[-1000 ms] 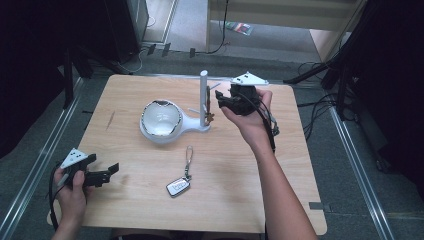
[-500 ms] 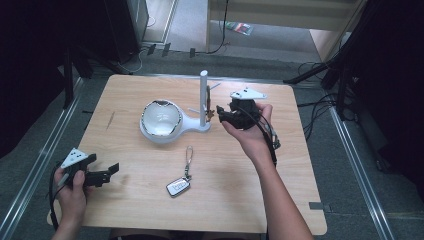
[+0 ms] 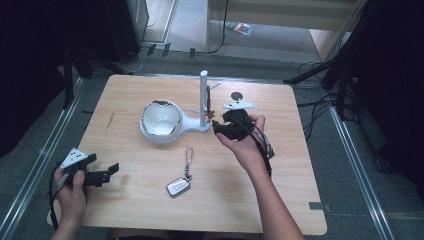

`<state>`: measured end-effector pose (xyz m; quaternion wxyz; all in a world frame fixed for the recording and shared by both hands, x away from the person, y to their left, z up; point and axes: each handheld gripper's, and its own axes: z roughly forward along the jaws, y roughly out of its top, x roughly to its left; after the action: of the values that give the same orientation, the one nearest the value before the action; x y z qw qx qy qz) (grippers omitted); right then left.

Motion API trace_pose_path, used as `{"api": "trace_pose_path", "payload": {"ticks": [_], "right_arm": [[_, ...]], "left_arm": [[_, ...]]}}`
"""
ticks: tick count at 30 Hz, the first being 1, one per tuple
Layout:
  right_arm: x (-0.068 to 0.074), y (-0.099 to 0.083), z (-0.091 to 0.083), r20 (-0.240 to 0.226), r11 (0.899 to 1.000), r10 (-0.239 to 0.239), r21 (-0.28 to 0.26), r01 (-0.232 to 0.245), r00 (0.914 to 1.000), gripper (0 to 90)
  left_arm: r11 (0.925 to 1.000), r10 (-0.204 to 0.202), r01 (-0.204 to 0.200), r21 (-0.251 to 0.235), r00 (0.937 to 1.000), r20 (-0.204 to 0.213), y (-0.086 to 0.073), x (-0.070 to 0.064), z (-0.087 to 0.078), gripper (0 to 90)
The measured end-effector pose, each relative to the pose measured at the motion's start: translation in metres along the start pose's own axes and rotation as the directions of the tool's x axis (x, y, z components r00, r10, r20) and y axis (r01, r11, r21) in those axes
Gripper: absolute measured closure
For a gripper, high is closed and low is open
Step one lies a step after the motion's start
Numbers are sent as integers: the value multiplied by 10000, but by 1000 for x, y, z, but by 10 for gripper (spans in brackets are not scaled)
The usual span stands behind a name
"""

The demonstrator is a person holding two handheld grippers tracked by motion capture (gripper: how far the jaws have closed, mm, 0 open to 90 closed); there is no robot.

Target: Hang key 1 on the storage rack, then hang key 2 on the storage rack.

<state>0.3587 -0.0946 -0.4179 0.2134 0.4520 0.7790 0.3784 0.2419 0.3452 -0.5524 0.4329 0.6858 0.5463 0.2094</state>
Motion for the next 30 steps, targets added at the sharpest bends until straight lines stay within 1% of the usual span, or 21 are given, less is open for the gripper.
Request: {"api": "trace_pose_path", "payload": {"ticks": [3,7,11,13,15,18,20,23,24,27,30], "right_arm": [[4,-2,1,-16,9992,175,371,-174,9998,443],[10,-5,3,-105,9969,261,744,-253,9996,453],[16,-10,7,53,9936,278,1098,-282,9996,465],[19,-12,9,122,9883,459,1449,-472,9989,472],[22,-15,12,169,9830,538,1751,-559,9984,473],[26,-18,15,198,9781,629,1975,-656,9978,472],[28,-19,17,161,9746,684,2125,-703,9975,489],[31,-20,18,87,9716,698,2261,-700,9975,489],[34,-21,19,4,9683,690,2404,-671,9976,489],[38,-22,22,-58,9636,667,2598,-629,9978,492],[43,-25,25,-94,9598,557,2760,-509,9984,503]], "left_arm": [[10000,-4,4,0,10000,-1,0,0,0,0],[10000,4,-4,-3,10000,-11,0,0,0,0],[10000,5,-5,8,10000,-19,0,0,0,0],[10000,15,-15,7,10000,-24,0,0,0,0],[10000,4,-4,4,10000,-26,0,0,0,0],[10000,-12,12,-11,10000,-12,0,0,0,0],[10000,-18,18,-34,10000,-3,0,0,0,0],[10000,-30,30,-50,10000,4,0,0,0,0],[10000,-44,44,-38,10000,13,0,0,0,0],[10000,-40,40,-34,10000,13,0,0,0,0],[10000,-70,71,-65,10000,31,0,0,0,0]]}}
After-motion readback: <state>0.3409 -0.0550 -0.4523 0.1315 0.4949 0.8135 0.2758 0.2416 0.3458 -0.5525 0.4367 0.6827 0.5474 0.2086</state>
